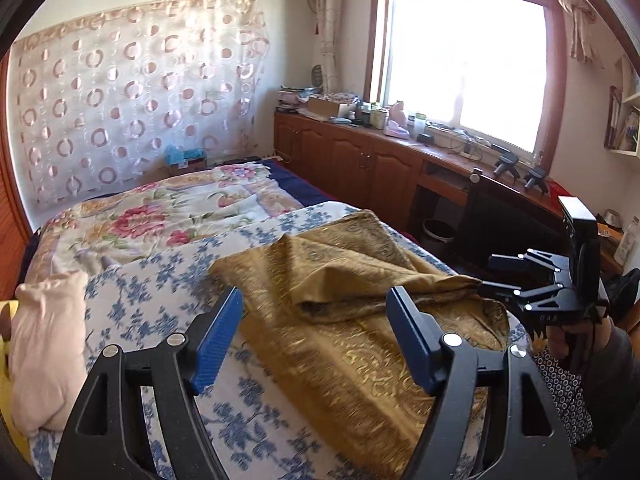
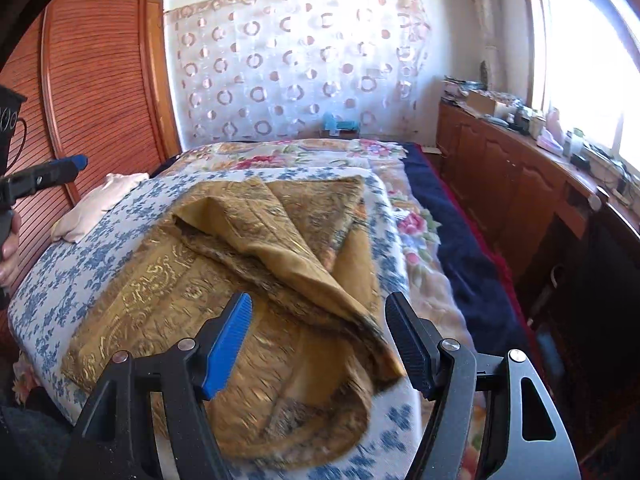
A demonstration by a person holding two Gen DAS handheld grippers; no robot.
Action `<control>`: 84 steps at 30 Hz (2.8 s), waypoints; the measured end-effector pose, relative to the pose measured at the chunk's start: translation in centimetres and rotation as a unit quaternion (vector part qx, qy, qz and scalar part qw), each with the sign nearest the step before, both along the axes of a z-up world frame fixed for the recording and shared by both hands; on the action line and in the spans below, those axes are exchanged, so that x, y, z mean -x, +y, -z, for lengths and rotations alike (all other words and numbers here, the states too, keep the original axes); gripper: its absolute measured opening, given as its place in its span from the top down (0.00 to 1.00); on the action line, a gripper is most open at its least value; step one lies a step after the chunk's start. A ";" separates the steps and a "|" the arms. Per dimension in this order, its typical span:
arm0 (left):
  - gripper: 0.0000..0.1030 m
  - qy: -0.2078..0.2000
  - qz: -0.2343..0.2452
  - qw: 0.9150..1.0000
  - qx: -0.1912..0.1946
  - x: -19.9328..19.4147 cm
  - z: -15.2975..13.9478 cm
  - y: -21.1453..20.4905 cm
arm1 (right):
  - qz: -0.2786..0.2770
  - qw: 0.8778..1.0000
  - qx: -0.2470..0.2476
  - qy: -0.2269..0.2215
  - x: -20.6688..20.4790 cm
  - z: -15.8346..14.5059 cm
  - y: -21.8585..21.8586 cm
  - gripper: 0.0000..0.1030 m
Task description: Fold small clothes
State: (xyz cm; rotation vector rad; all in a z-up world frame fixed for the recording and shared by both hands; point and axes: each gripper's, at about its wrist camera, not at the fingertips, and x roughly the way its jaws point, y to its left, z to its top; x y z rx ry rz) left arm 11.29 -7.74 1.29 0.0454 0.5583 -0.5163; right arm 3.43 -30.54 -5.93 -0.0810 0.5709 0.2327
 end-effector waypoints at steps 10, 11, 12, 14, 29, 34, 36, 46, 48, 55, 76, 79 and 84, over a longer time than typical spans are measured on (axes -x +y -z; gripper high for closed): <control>0.27 0.005 -0.057 0.998 0.019 -0.1 1.5 3.5 | -0.070 0.997 0.039 0.003 -3.0 -1.6 4.3 0.31; 0.27 0.005 -0.060 0.998 0.021 -0.1 1.5 3.7 | -0.076 0.996 0.042 0.006 -3.3 -1.7 4.6 0.31; 0.27 0.006 -0.063 0.998 0.022 -0.1 1.6 3.9 | -0.082 0.996 0.045 0.009 -3.7 -1.7 5.0 0.31; 0.27 0.006 -0.069 0.997 0.023 -0.1 1.9 4.4 | -0.093 0.994 0.054 0.017 -4.6 -1.6 5.5 0.31; 0.27 0.029 -0.068 0.997 0.036 -0.4 3.9 5.1 | -0.151 0.976 0.116 0.104 -11.5 0.8 7.6 0.31; 0.27 0.035 -0.066 0.997 0.036 -0.4 4.4 4.7 | -0.148 0.970 0.167 0.101 -12.6 1.8 8.7 0.31; 0.27 0.036 -0.064 0.997 0.035 -0.3 4.5 4.6 | -0.142 0.971 0.173 0.091 -12.8 1.8 8.8 0.31; 0.27 0.048 -0.054 0.997 0.030 -0.3 5.6 3.7 | -0.124 0.979 0.147 0.069 -14.3 0.6 7.8 0.91; 0.27 0.051 -0.053 0.997 0.030 -0.4 5.7 3.6 | -0.101 0.984 0.137 0.052 -14.8 -0.7 6.8 0.91; 0.27 0.053 -0.049 0.997 0.029 -0.4 5.8 3.3 | 0.018 0.993 0.082 0.079 -19.9 -2.0 2.0 0.77; 0.27 0.089 -0.023 0.996 0.003 -0.9 8.0 0.4 | -0.017 0.998 0.004 0.067 -6.2 0.7 -2.5 0.44; 0.27 0.098 -0.016 0.995 -0.007 -0.9 8.4 -0.4 | -0.009 0.998 0.009 0.063 -4.4 1.0 -3.5 0.44; 0.27 0.108 -0.007 0.994 -0.023 -0.9 9.0 -1.5 | 0.012 0.998 0.019 0.066 -2.4 1.1 -4.5 0.44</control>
